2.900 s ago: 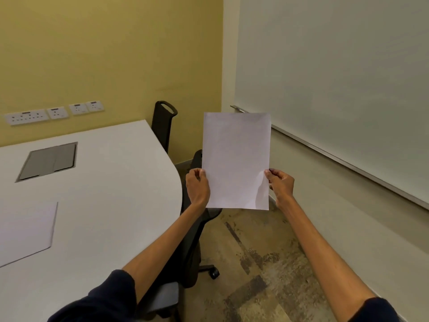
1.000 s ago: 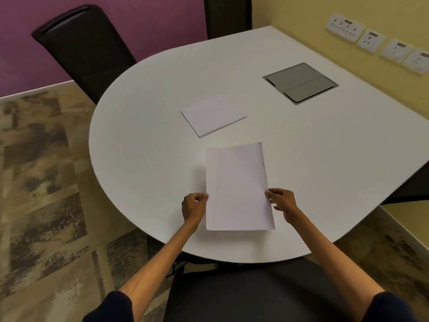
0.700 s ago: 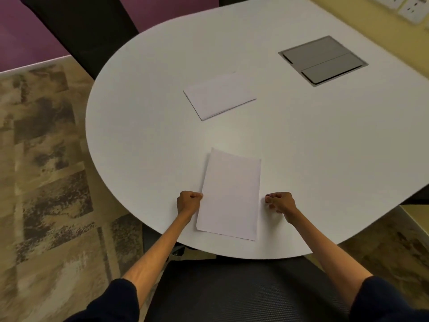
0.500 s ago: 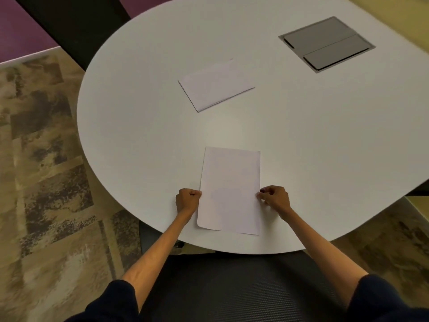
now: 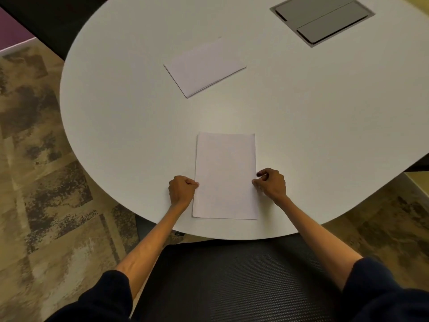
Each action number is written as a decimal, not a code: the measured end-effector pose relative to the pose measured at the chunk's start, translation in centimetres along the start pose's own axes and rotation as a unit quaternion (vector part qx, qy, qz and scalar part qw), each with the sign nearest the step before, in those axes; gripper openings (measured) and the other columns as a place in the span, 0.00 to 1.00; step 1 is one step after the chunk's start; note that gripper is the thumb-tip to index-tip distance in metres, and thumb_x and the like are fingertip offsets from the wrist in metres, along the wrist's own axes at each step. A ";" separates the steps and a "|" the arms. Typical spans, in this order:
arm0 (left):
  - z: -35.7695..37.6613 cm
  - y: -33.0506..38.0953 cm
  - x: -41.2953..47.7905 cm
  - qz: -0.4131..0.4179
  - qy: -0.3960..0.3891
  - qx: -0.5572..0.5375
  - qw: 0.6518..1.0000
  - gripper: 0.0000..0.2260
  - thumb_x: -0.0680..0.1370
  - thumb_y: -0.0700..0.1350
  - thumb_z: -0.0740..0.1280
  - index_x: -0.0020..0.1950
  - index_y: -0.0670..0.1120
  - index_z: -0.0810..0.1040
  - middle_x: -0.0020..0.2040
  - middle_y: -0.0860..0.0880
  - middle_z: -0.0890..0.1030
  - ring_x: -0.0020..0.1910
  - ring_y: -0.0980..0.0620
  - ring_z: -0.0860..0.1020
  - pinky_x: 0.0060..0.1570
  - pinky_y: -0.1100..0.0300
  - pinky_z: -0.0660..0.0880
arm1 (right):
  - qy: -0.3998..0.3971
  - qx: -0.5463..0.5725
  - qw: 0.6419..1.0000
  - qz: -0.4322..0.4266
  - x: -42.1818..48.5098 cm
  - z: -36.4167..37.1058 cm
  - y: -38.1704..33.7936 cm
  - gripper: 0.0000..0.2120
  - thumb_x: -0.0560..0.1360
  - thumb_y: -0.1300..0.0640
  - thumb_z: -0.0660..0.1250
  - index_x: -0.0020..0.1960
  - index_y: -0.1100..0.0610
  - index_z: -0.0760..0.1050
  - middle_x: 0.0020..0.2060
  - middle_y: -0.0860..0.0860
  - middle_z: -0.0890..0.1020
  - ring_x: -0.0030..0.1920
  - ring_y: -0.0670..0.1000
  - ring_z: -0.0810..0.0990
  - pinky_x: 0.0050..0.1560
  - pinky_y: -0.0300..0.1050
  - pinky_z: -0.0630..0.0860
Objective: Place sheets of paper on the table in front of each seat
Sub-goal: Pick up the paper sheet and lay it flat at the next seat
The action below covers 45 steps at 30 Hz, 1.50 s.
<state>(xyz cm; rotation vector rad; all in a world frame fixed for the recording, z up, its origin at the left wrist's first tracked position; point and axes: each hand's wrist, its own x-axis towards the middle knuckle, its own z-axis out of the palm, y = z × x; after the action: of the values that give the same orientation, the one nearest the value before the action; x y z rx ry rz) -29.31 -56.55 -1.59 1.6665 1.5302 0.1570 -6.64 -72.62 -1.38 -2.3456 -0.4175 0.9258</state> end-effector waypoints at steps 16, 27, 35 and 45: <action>-2.4 -1.0 2.2 0.231 -0.078 0.203 0.948 0.32 0.68 0.56 0.78 0.68 0.50 0.72 0.68 0.49 0.72 0.62 0.48 0.75 0.53 0.57 0.72 | 0.011 -0.080 0.987 -0.140 0.5 -0.6 1.0 0.16 0.68 0.51 0.75 0.53 0.52 0.77 0.46 0.48 0.80 0.47 0.51 0.79 0.44 0.45 0.73; -2.3 -0.9 4.3 0.333 -0.235 0.440 0.800 0.60 0.64 0.71 0.72 0.80 0.49 0.38 0.81 0.47 0.38 0.80 0.49 0.38 0.78 0.44 0.41 | -0.108 -0.345 0.895 -0.262 1.6 0.3 0.8 0.59 0.61 0.35 0.76 0.80 0.56 0.48 0.79 0.52 0.50 0.79 0.52 0.49 0.76 0.50 0.52; -1.6 -1.2 4.0 0.340 -0.224 0.423 0.810 0.62 0.63 0.71 0.71 0.80 0.43 0.37 0.81 0.45 0.39 0.80 0.48 0.39 0.78 0.49 0.38 | -0.112 -0.354 0.888 -0.270 2.3 -0.4 1.0 0.59 0.62 0.34 0.75 0.80 0.56 0.47 0.79 0.52 0.49 0.79 0.53 0.48 0.77 0.52 0.52; -1.4 -1.0 3.8 0.337 -0.225 0.408 0.818 0.62 0.63 0.70 0.72 0.80 0.43 0.38 0.81 0.45 0.39 0.80 0.48 0.39 0.78 0.50 0.38 | -0.112 -0.347 0.894 -0.260 2.3 -0.5 0.9 0.59 0.61 0.36 0.77 0.80 0.55 0.47 0.79 0.51 0.49 0.79 0.52 0.48 0.77 0.50 0.51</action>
<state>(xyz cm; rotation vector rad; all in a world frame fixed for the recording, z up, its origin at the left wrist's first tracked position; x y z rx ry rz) -30.04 -52.71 -2.98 2.6332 0.5793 -0.5780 -4.55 -72.43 -2.81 -2.4909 -1.6109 0.8630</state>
